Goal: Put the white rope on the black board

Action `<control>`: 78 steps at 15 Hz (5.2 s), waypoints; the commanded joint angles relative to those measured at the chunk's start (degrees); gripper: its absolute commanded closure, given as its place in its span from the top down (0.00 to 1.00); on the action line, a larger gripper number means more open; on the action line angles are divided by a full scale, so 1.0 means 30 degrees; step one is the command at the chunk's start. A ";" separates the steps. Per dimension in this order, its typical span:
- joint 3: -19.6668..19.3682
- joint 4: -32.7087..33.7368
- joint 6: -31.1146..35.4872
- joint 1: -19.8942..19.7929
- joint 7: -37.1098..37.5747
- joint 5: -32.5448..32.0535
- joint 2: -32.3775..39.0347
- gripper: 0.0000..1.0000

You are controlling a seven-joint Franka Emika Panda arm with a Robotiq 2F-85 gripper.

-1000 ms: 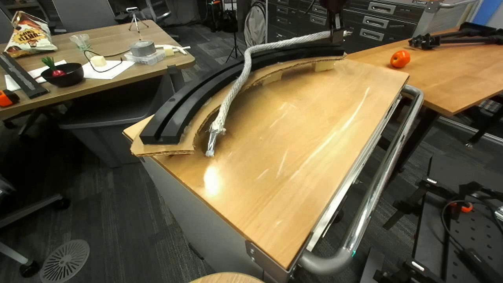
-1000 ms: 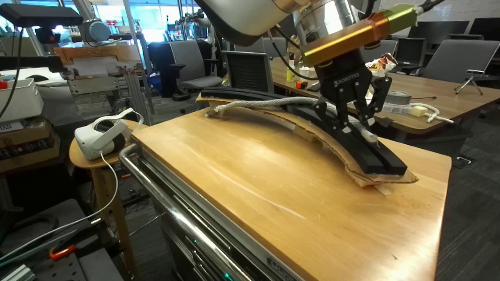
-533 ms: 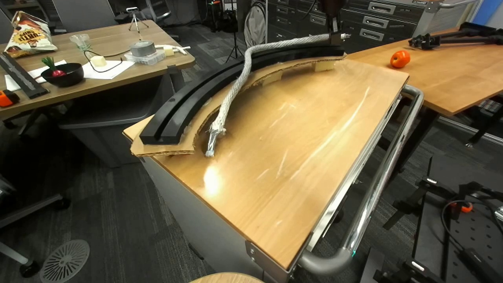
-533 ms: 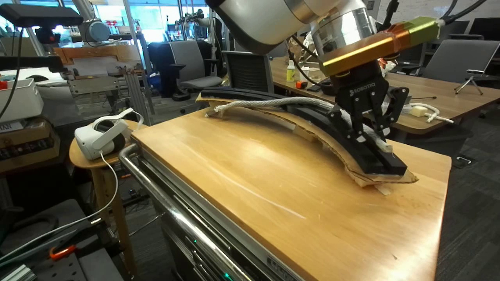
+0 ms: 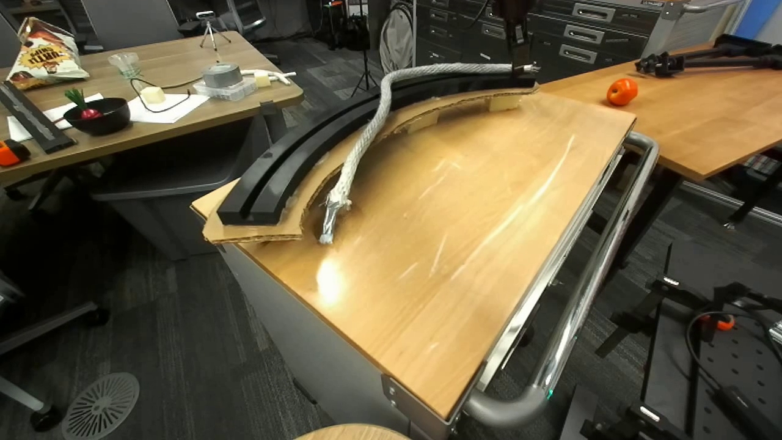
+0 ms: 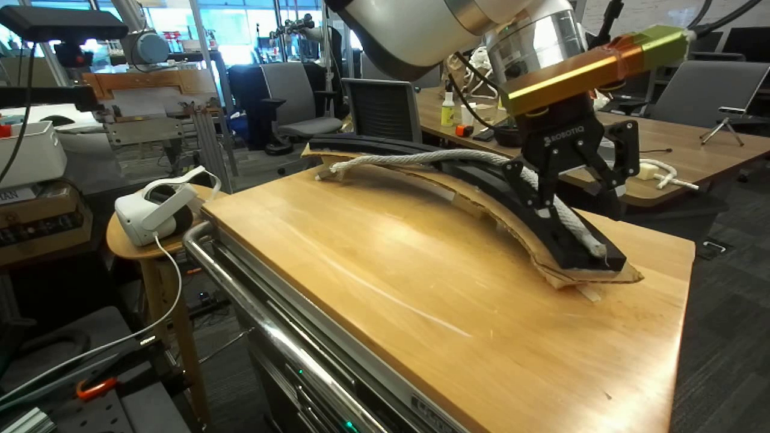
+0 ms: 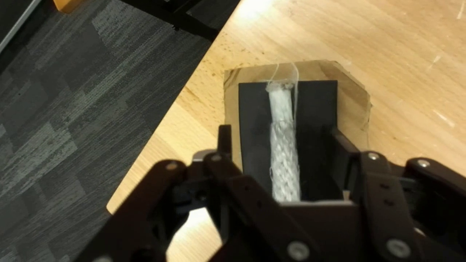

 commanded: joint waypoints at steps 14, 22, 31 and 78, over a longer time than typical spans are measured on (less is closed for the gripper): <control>0.1509 -0.6716 0.1640 0.1974 -1.0352 0.4706 -0.8630 1.00; 0.2191 -0.8216 0.4880 0.2159 -0.8989 0.0977 -0.9706 1.00; 0.3255 -0.8807 0.6861 0.4164 -0.8679 -0.3040 -0.9270 1.00; 0.4866 -0.1883 0.4290 0.5264 -1.4679 0.5118 -0.0744 0.57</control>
